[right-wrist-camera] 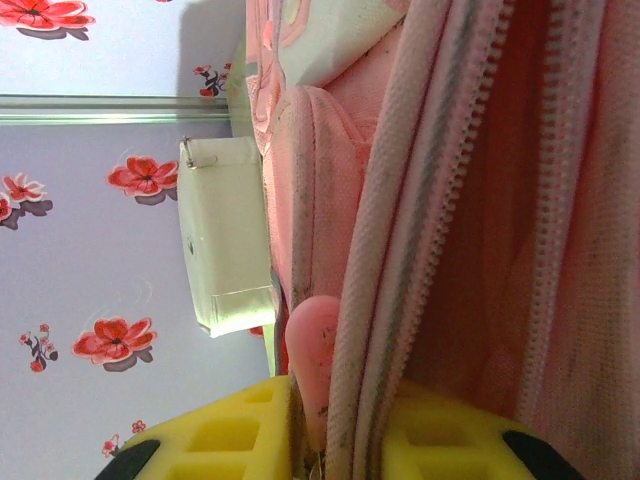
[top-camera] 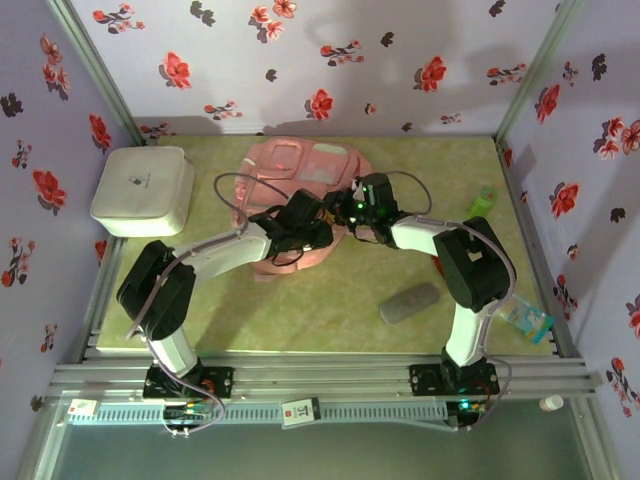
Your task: Pack books, pencil case, and school supplies into a backpack
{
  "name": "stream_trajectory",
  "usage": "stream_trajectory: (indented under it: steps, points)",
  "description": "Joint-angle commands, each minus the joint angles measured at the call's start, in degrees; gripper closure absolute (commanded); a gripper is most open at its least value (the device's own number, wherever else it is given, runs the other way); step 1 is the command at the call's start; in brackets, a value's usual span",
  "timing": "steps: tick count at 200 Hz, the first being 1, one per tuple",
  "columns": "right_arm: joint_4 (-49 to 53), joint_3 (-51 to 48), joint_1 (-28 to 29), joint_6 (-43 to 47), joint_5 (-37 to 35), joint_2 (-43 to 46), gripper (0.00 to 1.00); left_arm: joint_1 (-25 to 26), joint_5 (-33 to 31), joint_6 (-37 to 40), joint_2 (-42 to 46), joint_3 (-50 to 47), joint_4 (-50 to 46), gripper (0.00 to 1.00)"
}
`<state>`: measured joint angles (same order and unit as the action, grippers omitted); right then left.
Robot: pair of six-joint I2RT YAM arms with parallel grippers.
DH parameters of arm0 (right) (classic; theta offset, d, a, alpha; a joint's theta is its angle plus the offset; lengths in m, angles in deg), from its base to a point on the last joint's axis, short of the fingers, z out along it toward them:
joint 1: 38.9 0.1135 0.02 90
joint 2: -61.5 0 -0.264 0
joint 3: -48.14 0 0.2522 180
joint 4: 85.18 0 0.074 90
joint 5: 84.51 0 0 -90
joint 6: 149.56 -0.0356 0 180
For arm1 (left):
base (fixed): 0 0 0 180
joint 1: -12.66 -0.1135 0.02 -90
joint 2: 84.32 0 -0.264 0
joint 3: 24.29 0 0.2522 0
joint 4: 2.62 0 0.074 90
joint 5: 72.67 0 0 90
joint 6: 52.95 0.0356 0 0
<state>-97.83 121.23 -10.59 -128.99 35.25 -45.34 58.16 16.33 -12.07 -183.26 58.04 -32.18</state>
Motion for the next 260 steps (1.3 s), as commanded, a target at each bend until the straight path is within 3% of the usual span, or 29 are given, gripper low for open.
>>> stream_trajectory:
  steps: [1, 71, 99, 143, 206, 260]
  points:
    - [-2.24, 1.88, 1.3, 1.33, 0.74, 1.08, 0.78, 0.34, -3.88, -1.37, -1.61, 1.44, 0.9, 0.65]
    - [-2.85, 2.15, 2.09, 1.64, 1.83, 0.76, 0.78, 0.31, -10.03, -2.8, -3.77, 3.41, -0.39, 0.59]
    - [-3.38, 2.02, 2.42, 1.62, 2.3, 0.7, 0.78, 0.3, -15.39, -3.44, -3.65, 3.85, -1.68, 0.59]
    - [-3.16, 1.71, 2.53, 1.83, 1.81, 0.91, 0.79, 0.31, -21.58, -3.75, -1.59, 1.98, -2.37, 0.71]
    - [-1.5, 2.19, 2.53, 2.42, 0.06, 0.41, 0.8, 0.31, -22.03, -4.05, 1.97, -1.02, -1.46, 0.89]
    - [-0.66, 2.19, 2.53, 2.63, -0.8, 0.03, 0.8, 0.3, -22.12, -2.05, 3.79, -1.52, -0.39, 0.96]
